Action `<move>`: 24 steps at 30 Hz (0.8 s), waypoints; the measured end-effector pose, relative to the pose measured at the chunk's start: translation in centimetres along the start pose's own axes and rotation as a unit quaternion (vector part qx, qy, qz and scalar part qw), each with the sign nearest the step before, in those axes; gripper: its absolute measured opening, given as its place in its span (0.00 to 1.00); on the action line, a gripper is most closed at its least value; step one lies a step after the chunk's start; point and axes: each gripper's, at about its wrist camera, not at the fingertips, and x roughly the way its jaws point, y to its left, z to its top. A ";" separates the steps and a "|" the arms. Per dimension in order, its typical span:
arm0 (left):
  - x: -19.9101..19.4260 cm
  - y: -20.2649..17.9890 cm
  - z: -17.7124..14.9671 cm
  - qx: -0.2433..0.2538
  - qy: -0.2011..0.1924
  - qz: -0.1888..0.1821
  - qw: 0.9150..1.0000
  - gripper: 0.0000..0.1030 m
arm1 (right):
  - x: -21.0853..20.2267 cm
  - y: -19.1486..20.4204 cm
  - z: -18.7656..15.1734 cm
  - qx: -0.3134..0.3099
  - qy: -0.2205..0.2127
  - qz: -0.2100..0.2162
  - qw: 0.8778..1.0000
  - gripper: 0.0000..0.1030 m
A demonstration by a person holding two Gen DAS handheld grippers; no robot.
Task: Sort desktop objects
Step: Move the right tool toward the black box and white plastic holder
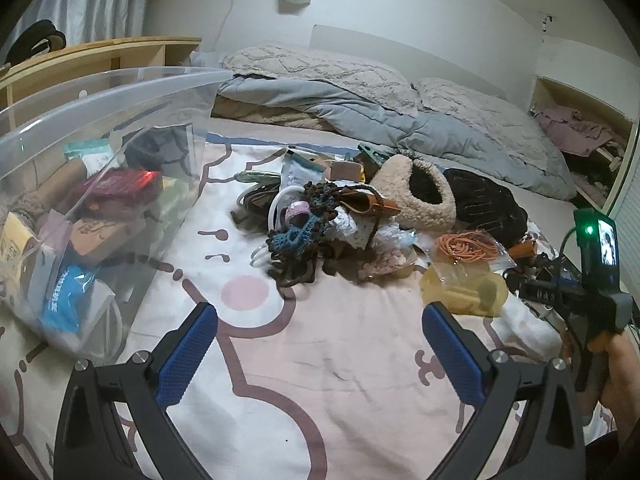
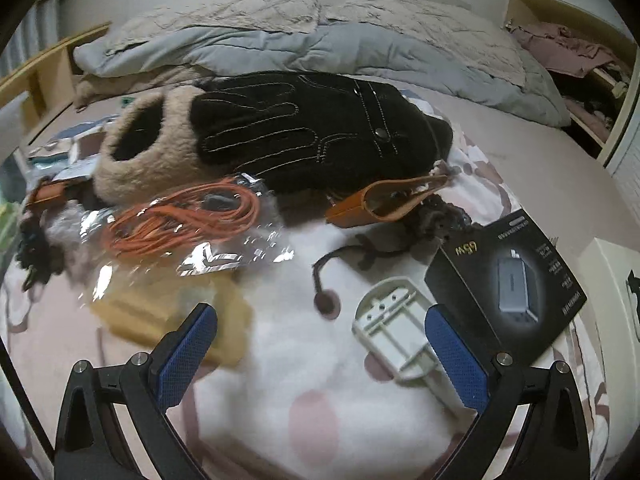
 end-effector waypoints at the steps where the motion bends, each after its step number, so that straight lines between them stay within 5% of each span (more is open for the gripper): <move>1: 0.1 0.0 0.0 -0.001 0.000 -0.001 1.000 1.00 | 0.2 -0.1 0.3 0.004 -0.002 -0.001 1.000 1.00; 12: 1.2 -0.6 -0.1 0.010 0.012 0.001 1.000 1.00 | 3.3 -0.1 3.1 -0.009 0.015 0.029 0.999 1.00; 24: 0.6 -0.5 -0.2 0.010 0.006 -0.002 1.000 1.00 | 0.2 1.2 -0.7 -0.045 0.051 0.076 0.995 1.00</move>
